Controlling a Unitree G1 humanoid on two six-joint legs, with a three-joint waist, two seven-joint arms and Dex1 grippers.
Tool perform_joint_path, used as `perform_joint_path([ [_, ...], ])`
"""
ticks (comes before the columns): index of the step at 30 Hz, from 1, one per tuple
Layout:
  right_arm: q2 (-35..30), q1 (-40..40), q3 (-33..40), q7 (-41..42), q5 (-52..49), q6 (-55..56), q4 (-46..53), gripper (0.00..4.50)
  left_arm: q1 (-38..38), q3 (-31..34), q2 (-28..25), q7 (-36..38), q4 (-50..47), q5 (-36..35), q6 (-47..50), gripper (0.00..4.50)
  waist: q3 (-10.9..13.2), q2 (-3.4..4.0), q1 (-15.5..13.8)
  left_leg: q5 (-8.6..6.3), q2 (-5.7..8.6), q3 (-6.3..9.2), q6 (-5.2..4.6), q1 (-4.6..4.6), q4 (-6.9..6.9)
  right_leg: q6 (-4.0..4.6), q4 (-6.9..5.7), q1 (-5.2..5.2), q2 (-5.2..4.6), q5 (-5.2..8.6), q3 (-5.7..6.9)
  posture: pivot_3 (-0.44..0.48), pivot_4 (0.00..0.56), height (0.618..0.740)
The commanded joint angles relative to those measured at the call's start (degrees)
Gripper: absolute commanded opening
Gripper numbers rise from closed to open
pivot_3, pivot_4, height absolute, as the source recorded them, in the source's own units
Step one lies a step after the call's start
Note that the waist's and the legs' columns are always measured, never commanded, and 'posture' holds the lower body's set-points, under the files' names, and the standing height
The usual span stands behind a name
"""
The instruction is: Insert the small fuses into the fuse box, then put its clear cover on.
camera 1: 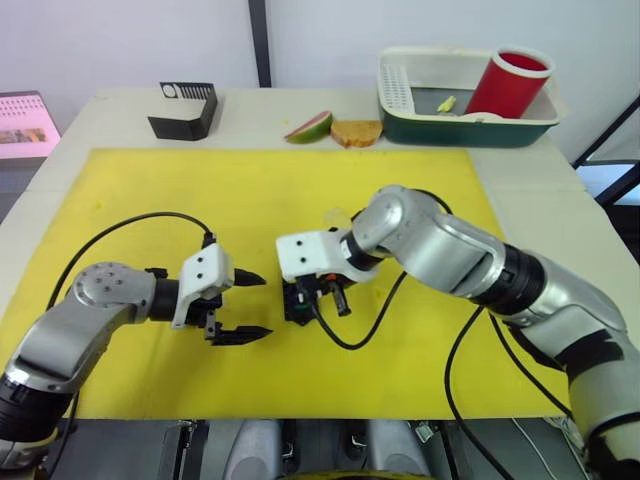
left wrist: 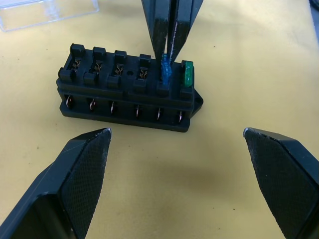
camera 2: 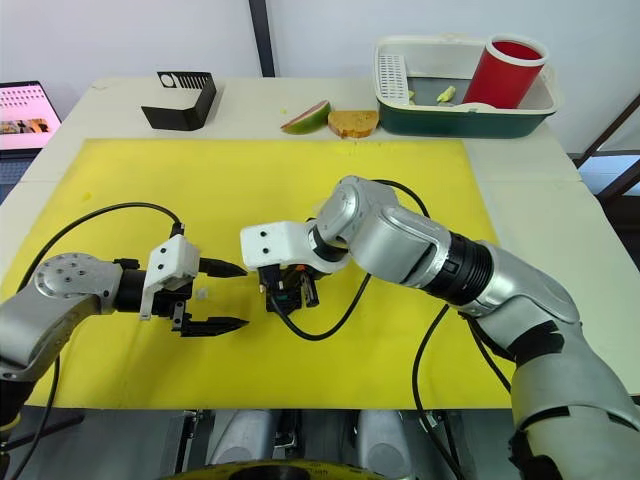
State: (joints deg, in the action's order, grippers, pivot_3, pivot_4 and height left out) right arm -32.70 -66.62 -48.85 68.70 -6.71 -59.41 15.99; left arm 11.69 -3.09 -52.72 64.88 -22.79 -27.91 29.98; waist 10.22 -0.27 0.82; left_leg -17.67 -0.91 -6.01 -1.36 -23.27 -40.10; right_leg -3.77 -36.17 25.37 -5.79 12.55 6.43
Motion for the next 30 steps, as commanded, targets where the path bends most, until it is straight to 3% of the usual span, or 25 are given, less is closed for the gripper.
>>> perform_joint_path([
  [1, -0.11, -0.56, -2.74, -0.26, 1.99, -1.07, -0.78, 0.0, 0.3, 0.49, 0.06, -0.06, -1.75, -0.25, 0.03, 4.46, 0.0, 0.0, 0.0, 0.0, 0.0, 0.0, 0.0, 0.0, 0.0, 0.0, 0.0, 0.0, 0.0, 0.0, 0.0, 0.0, 0.15, 0.74],
  [10, 1.42, -3.91, -0.51, 1.99, -0.79, -3.91, -2.13, 0.0, 0.56, 0.77, -0.07, 0.3, -1.22, -0.26, -0.41, 4.46, 0.0, 0.0, -0.02, 0.0, 0.0, 0.01, 0.0, -0.01, -0.01, 0.0, 0.0, 0.0, 0.0, 0.0, 0.0, 0.0, 0.15, 0.74],
  [23, 3.04, -1.81, -4.67, -0.77, 0.45, -5.86, -2.12, 0.0, 0.21, 0.72, 0.17, -0.29, -1.7, -0.38, -0.1, 4.46, -0.03, 0.0, 0.15, 0.0, -0.01, 0.01, 0.0, 0.02, 0.0, 0.0, -0.01, -0.01, 0.01, 0.0, 0.0, 0.0, 0.15, 0.74],
  [30, 3.03, -3.43, -1.08, 0.73, -2.86, -8.3, -2.23, 0.0, 0.13, 1.13, -0.06, -0.29, -1.29, -0.31, -0.28, 4.46, -0.03, 0.0, 0.12, 0.01, -0.01, 0.02, 0.01, 0.02, 0.0, 0.0, -0.01, -0.01, 0.02, 0.0, 0.0, 0.0, 0.15, 0.74],
])
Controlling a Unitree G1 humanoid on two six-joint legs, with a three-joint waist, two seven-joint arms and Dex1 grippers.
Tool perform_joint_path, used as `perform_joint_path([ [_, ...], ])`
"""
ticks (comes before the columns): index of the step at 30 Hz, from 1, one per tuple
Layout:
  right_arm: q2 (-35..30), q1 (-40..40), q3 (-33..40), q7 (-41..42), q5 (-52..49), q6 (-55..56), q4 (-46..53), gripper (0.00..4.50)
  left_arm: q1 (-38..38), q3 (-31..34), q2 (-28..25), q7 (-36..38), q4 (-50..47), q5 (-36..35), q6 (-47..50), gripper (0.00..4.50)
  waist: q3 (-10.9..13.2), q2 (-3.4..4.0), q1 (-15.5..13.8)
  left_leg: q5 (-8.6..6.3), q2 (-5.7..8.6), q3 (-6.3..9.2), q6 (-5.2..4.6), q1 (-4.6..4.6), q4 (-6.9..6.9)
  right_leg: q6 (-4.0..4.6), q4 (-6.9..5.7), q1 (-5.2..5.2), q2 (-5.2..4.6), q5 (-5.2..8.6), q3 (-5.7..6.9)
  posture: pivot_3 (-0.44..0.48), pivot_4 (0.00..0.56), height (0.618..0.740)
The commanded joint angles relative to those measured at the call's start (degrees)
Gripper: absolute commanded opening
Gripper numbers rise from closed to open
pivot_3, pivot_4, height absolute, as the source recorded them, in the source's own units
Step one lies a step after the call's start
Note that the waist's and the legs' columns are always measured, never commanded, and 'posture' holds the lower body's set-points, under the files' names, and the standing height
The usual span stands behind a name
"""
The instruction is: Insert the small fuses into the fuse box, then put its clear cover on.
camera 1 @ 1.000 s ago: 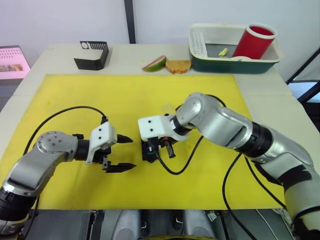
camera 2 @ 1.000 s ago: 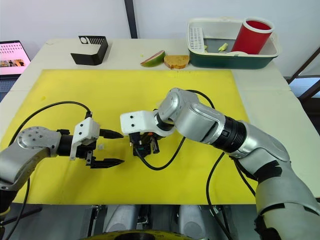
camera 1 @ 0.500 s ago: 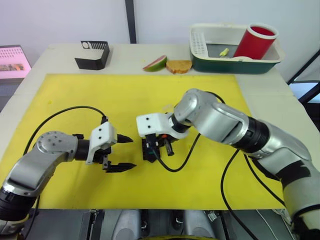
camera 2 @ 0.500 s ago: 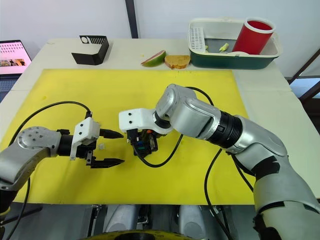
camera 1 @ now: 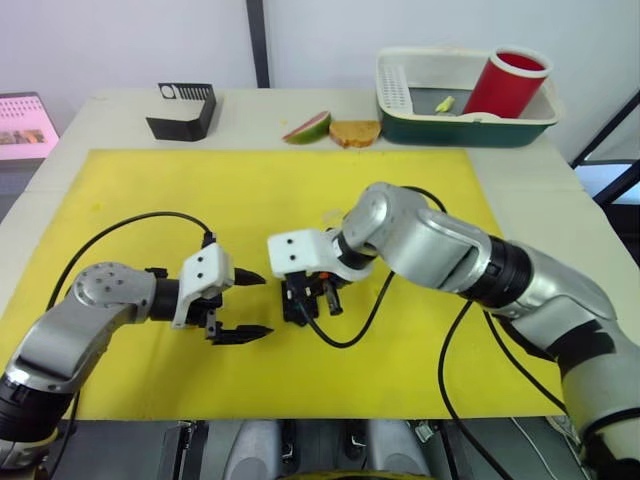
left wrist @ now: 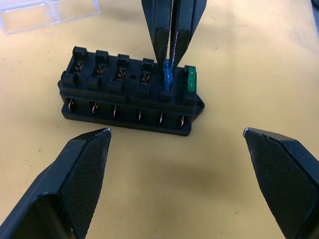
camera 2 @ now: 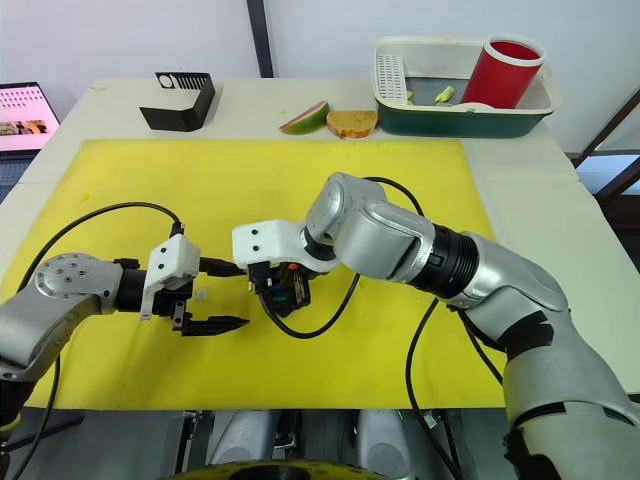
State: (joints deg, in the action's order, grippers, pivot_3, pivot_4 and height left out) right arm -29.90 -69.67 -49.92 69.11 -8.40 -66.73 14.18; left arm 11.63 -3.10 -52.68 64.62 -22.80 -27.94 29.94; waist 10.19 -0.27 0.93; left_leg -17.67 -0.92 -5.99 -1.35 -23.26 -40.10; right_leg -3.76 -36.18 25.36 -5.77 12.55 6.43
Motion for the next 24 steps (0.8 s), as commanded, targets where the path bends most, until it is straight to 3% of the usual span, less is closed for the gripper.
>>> perform_joint_path([
  [1, 0.0, -0.58, 0.22, 0.45, -1.49, -1.2, -0.34, 0.0, 0.33, 1.14, -0.04, -0.1, -1.21, -0.29, -0.19, 4.46, 0.0, 0.0, 0.0, 0.0, 0.0, 0.0, 0.0, 0.0, 0.0, 0.0, 0.0, 0.0, 0.0, 0.0, 0.0, 0.0, 0.15, 0.74],
  [24, -0.51, -0.16, -0.17, -1.21, -2.88, -1.94, 1.54, 0.0, 1.07, 0.69, 0.92, -0.66, -1.24, -0.17, 0.09, 4.46, 0.0, 0.0, -0.07, 0.0, 0.01, 0.01, 0.0, -0.02, 0.0, 0.0, 0.01, 0.01, -0.01, 0.0, 0.0, 0.0, 0.15, 0.74],
])
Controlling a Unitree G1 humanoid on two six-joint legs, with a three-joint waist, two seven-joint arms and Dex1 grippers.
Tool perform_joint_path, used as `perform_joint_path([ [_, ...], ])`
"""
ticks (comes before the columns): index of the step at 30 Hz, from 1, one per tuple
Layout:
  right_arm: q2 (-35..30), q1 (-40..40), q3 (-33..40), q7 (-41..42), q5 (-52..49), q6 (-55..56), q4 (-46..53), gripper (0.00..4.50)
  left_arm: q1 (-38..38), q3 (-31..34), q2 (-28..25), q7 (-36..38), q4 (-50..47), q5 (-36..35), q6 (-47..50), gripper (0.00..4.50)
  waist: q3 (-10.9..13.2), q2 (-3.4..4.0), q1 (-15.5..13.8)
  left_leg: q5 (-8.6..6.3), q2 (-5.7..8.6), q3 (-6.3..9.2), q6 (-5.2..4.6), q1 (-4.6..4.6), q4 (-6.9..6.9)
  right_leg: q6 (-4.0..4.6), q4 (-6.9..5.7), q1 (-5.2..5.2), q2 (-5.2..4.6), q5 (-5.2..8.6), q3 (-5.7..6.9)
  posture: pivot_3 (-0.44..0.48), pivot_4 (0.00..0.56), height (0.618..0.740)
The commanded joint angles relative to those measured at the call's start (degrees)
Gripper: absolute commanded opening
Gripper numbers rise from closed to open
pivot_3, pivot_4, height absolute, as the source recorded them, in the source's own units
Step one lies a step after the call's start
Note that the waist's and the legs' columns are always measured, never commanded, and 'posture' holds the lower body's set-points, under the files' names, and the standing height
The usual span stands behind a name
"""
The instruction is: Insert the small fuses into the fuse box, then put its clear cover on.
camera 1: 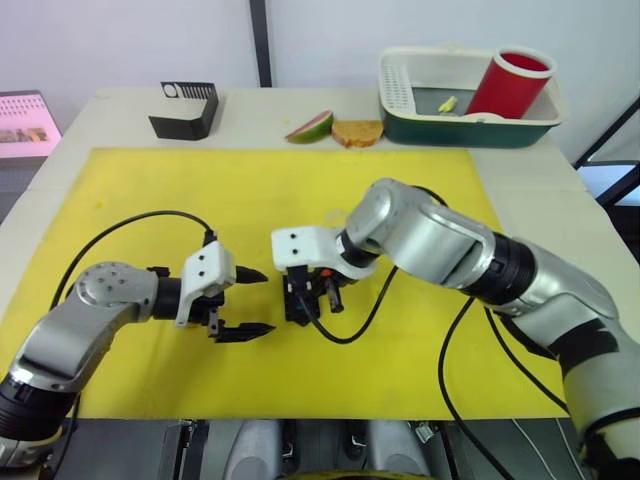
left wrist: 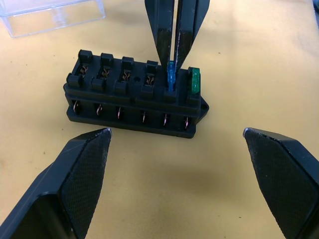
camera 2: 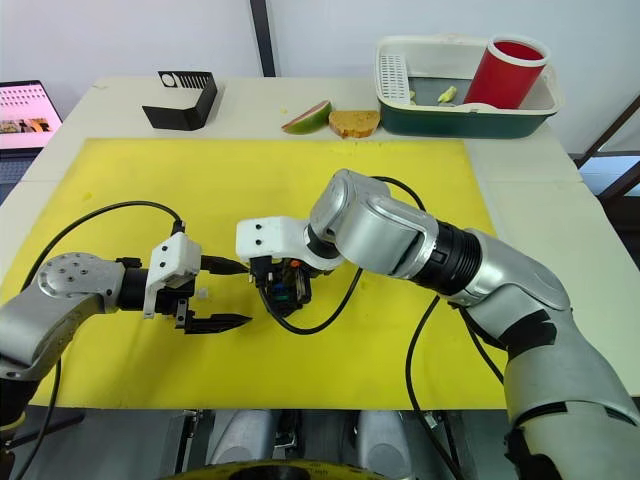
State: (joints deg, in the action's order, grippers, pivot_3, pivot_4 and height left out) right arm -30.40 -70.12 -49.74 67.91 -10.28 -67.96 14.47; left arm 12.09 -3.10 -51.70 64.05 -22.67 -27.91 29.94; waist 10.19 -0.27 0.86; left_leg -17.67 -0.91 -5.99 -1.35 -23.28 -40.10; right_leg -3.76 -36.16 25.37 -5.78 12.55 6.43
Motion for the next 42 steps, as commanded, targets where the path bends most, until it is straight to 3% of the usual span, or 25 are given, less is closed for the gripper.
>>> perform_joint_path([
  [1, 0.02, 0.13, 0.29, 0.16, -1.5, -0.95, 1.26, 0.0, 0.59, 0.66, -0.08, -0.08, -1.36, -0.17, 0.05, 4.46, 0.0, 0.0, 0.0, 0.0, 0.0, 0.0, 0.0, 0.0, 0.0, 0.0, 0.0, 0.0, 0.0, 0.0, 0.0, 0.0, 0.15, 0.74],
  [19, -2.53, -2.52, 5.27, 0.68, -3.79, -0.09, 1.12, 0.0, 0.47, 0.84, -0.24, 0.3, -0.85, 0.11, -0.48, 4.46, 0.0, 0.0, -0.04, 0.0, 0.0, 0.0, 0.0, -0.02, 0.0, 0.0, 0.01, 0.02, 0.0, 0.0, 0.0, 0.0, 0.15, 0.74],
  [42, -3.66, -0.46, 0.05, 0.0, -0.43, 4.98, 1.06, 0.0, 0.34, 0.65, 0.07, -0.01, -1.26, -0.23, 0.1, 4.46, 0.0, 0.0, -0.04, 0.0, 0.0, 0.0, 0.0, -0.03, 0.0, 0.0, 0.01, 0.03, -0.01, 0.0, 0.0, 0.0, 0.15, 0.74],
])
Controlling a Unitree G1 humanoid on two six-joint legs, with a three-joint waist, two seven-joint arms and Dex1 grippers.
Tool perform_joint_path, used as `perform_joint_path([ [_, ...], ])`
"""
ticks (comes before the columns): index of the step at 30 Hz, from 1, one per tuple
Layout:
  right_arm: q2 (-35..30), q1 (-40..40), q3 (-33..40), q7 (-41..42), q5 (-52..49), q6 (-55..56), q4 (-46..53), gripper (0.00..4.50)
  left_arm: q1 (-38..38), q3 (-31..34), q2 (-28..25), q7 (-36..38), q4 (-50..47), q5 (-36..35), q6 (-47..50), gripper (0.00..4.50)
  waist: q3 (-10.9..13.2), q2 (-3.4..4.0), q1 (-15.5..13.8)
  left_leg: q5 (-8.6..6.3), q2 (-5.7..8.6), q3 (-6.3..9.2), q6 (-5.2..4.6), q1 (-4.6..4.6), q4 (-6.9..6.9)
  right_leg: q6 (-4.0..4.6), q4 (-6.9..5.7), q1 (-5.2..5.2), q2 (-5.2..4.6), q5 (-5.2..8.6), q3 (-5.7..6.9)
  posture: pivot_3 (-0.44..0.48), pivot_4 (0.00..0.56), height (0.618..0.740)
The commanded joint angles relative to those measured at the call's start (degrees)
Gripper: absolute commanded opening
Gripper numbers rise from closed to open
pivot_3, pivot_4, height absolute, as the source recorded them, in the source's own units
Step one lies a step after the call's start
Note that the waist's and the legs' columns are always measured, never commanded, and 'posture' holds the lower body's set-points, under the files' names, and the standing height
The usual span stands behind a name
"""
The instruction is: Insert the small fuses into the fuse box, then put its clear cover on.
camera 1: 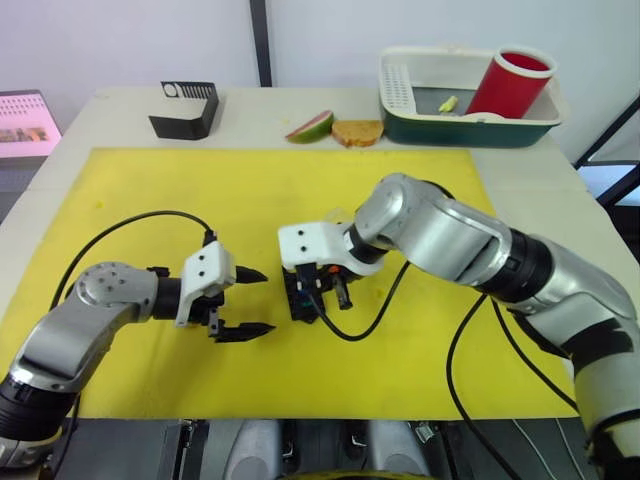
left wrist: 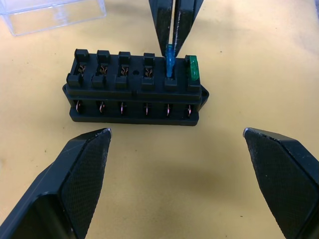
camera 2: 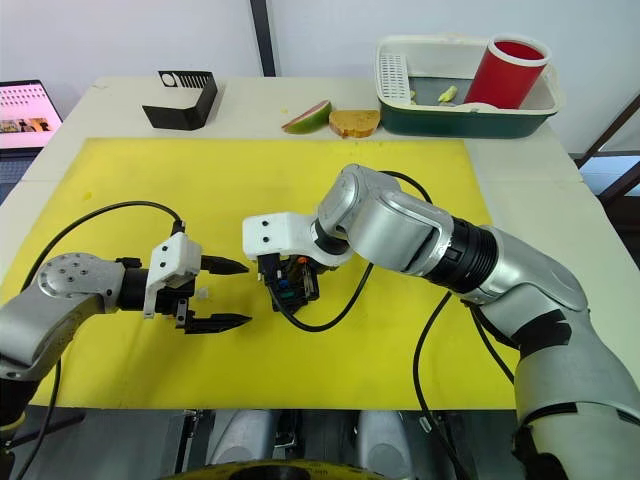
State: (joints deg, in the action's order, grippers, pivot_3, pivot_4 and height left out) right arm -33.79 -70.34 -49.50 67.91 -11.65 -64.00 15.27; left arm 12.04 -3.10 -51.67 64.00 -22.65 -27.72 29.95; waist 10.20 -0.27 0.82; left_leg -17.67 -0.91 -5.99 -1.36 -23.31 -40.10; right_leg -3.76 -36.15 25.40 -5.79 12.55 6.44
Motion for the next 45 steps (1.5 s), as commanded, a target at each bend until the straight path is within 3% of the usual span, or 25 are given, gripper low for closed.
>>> perform_joint_path([
  [1, -0.21, -0.26, -0.31, 0.1, 1.12, 1.22, 0.21, 0.0, 0.46, 0.65, 0.05, 0.05, -1.29, -0.46, 0.15, 4.46, 0.0, 0.0, 0.0, 0.0, 0.0, 0.0, 0.0, 0.0, 0.0, 0.0, 0.0, 0.0, 0.0, 0.0, 0.0, 0.0, 0.15, 0.74],
  [25, -1.13, 0.86, -4.34, 5.13, 9.27, 12.37, -2.16, 0.0, 1.07, 0.65, 0.47, -0.44, -0.91, -0.14, 0.33, 4.46, 0.0, 0.0, 0.0, 0.0, 0.0, 0.0, 0.0, 0.01, -0.01, 0.0, -0.01, -0.01, 0.0, 0.0, 0.0, 0.0, 0.15, 0.74],
  [43, 1.02, 1.9, -2.19, 7.22, 10.59, 11.02, -4.2, 0.0, 1.23, 0.64, 0.5, -0.54, -0.67, 0.55, 0.02, 4.46, -0.01, 0.0, 0.01, 0.01, 0.0, 0.0, 0.01, 0.07, -0.01, 0.0, -0.03, -0.06, 0.01, 0.0, 0.0, 0.0, 0.15, 0.74],
  [45, 1.13, 1.9, -1.86, 7.36, 10.53, 10.77, -4.22, 0.66, 1.29, 0.63, 0.54, -0.48, -0.63, 0.66, 0.01, 4.5, 0.0, 0.0, 0.01, 0.01, 0.0, 0.0, 0.01, 0.06, -0.01, 0.0, -0.03, -0.06, 0.01, 0.0, 0.0, 0.0, 0.15, 0.74],
])
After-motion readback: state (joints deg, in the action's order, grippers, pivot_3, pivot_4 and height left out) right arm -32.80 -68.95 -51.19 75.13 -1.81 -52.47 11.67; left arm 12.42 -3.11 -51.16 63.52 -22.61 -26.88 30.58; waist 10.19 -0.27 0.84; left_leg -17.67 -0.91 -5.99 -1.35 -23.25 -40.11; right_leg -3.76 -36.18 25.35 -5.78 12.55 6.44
